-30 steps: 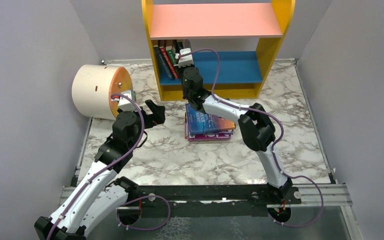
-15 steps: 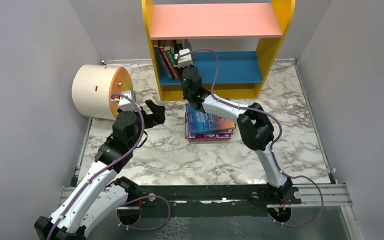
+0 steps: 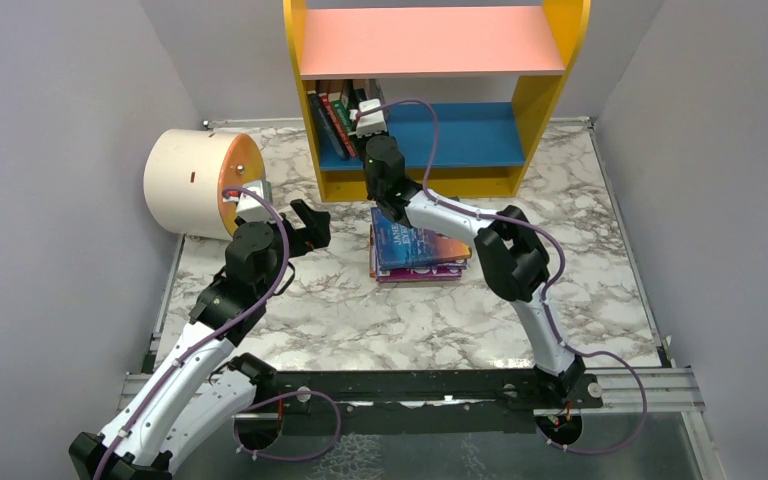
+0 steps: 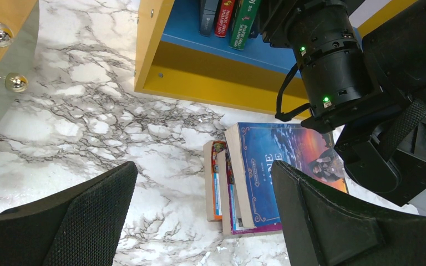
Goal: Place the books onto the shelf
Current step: Place the book on the shelf.
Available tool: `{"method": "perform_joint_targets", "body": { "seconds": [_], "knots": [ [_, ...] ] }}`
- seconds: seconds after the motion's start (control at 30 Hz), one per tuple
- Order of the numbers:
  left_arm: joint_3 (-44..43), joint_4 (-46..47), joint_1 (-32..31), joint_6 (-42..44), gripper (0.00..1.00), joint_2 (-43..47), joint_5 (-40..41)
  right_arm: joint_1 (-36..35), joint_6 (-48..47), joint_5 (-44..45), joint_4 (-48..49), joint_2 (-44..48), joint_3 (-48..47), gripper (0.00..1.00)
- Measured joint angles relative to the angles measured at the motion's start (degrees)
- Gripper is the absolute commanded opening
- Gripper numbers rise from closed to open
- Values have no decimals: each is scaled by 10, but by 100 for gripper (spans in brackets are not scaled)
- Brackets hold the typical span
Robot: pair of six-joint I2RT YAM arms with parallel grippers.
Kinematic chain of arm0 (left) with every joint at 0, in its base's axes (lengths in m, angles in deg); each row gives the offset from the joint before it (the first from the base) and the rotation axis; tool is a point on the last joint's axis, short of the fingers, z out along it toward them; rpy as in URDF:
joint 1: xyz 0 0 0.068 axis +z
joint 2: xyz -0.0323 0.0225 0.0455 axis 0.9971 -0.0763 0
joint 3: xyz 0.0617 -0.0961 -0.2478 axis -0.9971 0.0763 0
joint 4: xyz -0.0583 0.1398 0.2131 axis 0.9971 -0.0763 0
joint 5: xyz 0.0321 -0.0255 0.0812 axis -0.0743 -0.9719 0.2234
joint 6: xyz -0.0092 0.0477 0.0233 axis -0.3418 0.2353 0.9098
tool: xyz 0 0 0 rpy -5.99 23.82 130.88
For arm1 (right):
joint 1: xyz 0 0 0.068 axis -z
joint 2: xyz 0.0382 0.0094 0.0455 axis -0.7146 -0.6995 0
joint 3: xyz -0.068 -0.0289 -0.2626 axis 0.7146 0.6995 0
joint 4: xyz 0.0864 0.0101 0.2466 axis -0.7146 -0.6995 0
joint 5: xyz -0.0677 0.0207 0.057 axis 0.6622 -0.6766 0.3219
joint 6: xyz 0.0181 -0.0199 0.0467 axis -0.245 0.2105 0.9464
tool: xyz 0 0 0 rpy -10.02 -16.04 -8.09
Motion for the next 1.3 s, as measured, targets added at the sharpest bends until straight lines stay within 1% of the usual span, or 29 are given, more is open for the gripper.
{"method": "perform_joint_targets", "body": {
  "seconds": [0.3,0.83,1.07,1.3],
  "knots": [
    [3,-1,0,0,86,1,1,-4,0,1,10,12,21,2],
    [7,-3,0,0,86,9,2,-13,0,14,-22,22,19,2],
    [7,-3,0,0,86,14,2,-16,0,19,-29,24,18,8],
    [7,-3,0,0,86,14,2,-17,0,21,-31,25,18,18]
  ]
}}
